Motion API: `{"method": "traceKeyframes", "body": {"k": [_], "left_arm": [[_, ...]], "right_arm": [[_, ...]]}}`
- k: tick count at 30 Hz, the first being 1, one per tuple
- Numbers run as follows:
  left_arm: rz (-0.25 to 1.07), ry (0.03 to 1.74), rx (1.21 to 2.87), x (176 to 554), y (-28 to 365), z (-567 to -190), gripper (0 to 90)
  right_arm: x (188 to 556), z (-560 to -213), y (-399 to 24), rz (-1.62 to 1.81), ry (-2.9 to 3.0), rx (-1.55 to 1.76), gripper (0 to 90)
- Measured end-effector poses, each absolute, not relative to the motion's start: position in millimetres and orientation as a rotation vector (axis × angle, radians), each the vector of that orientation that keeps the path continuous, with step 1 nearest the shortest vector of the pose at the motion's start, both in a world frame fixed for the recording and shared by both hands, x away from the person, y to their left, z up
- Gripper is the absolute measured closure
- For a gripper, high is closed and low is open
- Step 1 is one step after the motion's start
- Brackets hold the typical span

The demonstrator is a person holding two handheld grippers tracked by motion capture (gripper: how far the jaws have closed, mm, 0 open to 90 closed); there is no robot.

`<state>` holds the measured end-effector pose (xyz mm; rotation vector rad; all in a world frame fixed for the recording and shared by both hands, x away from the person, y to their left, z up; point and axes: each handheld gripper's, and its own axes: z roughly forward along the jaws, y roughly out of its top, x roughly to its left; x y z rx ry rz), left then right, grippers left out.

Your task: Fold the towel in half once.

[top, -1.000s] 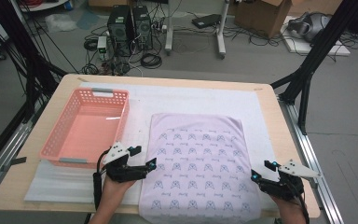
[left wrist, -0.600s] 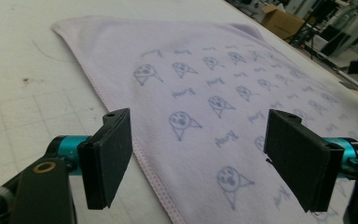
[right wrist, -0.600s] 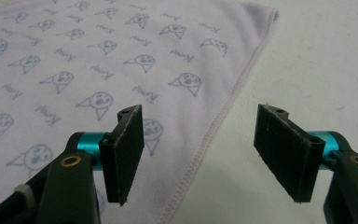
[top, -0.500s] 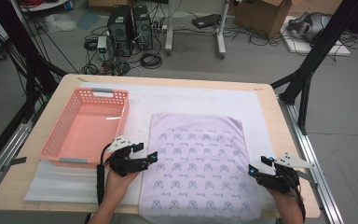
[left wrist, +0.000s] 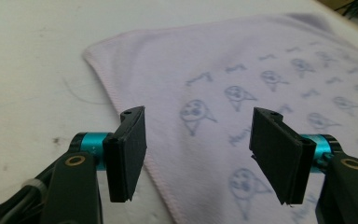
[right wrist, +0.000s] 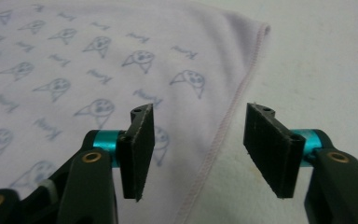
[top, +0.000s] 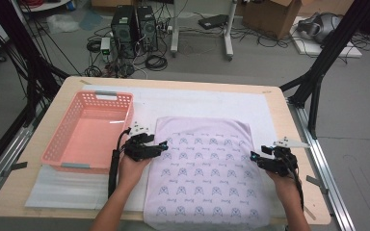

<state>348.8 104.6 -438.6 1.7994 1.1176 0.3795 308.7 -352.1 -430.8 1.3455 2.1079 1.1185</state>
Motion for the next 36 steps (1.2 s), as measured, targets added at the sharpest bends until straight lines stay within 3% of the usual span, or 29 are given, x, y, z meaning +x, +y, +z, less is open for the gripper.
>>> {"method": "traceKeyframes", "body": {"k": [3,8,13,15,17,19,22,30,36], "left_arm": [[0.365,1.169,1.828,358.0,106.0,-444.3,38.0],[0.362,1.173,1.880,361.9,97.3,-452.1,45.0],[0.428,1.198,1.895,361.4,97.1,-451.8,60.1],[0.455,1.201,1.906,361.7,97.8,-451.8,71.9],[0.441,1.209,1.897,362.2,98.9,-452.1,77.8],[0.429,1.189,1.907,361.8,98.1,-452.1,86.4],[0.435,1.196,1.902,361.4,97.9,-451.9,87.3],[0.500,1.214,1.767,359.2,105.7,-438.4,87.6],[0.455,1.197,1.737,352.8,112.1,-430.5,87.4]], "right_arm": [[321.3,-431.9,-352.3,1.079,2.116,1.382,50.8],[337.1,-436.4,-350.2,1.039,2.124,1.429,52.8],[345.6,-444.4,-341.8,0.979,2.150,1.447,56.3],[345.8,-444.5,-339.7,0.970,2.157,1.416,65.0],[346.4,-444.4,-339.2,0.971,2.164,1.406,71.0],[346.8,-444.7,-338.3,0.994,2.177,1.418,82.8],[346.6,-444.1,-336.5,0.990,2.182,1.422,87.0],[346.6,-435.2,-348.3,1.007,2.066,1.434,87.8],[334.9,-426.8,-353.9,1.117,2.063,1.413,87.6]]}}
